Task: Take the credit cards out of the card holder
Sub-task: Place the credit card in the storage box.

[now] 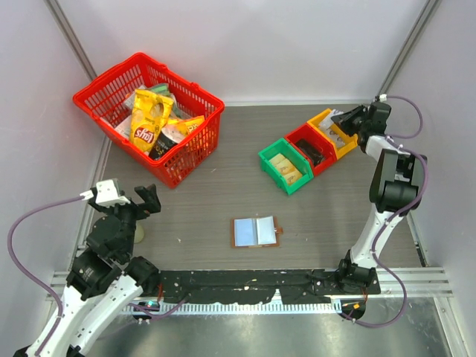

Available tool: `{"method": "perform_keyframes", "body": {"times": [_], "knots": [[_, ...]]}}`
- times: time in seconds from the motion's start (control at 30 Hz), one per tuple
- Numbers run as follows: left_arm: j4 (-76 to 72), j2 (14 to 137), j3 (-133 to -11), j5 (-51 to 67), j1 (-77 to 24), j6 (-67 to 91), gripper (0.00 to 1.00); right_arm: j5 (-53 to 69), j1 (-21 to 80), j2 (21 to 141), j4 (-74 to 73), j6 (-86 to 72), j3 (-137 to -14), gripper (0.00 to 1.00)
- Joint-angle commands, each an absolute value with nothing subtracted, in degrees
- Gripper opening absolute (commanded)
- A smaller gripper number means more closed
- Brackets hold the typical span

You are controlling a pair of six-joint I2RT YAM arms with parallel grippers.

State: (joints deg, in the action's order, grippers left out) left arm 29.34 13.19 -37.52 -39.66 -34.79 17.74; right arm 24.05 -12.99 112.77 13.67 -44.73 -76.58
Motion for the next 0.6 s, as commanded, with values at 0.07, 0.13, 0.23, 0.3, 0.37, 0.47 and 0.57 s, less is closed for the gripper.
{"method": "perform_keyframes", "body": {"times": [0.07, 0.13, 0.23, 0.3, 0.37, 0.47, 0.57], "knots": [[26.19, 13.8, -36.91, -41.48, -34.54, 16.96, 1.0, 23.38, -13.18, 117.77, 15.72, -46.22, -80.34, 0.01], [26.19, 14.06, -36.83, -41.13, -34.45, 16.96, 1.0, 22.68, -13.27, 118.21, 17.65, -48.06, -79.11, 0.01], [26.19, 14.33, -36.83, -40.69, -34.01, 17.05, 1.0, 22.06, -13.18, 118.83, 18.37, -50.27, -78.14, 0.04], [26.28, 14.5, -36.83, -40.52, -33.84, 17.05, 1.0, 22.06, -13.27, 119.0, 17.93, -51.41, -78.13, 0.06], [26.37, 14.41, -36.83, -40.52, -33.66, 17.14, 1.0, 21.36, -13.27, 118.83, 15.92, -51.5, -77.87, 0.07], [26.37, 14.24, -36.74, -40.08, -33.49, 17.23, 1.0, 19.61, -13.27, 117.95, 12.75, -50.89, -78.13, 0.09], [26.45, 14.59, -36.74, -38.94, -33.31, 17.23, 1.0, 19.25, -13.18, 117.69, 8.8, -50.01, -78.92, 0.12]]}}
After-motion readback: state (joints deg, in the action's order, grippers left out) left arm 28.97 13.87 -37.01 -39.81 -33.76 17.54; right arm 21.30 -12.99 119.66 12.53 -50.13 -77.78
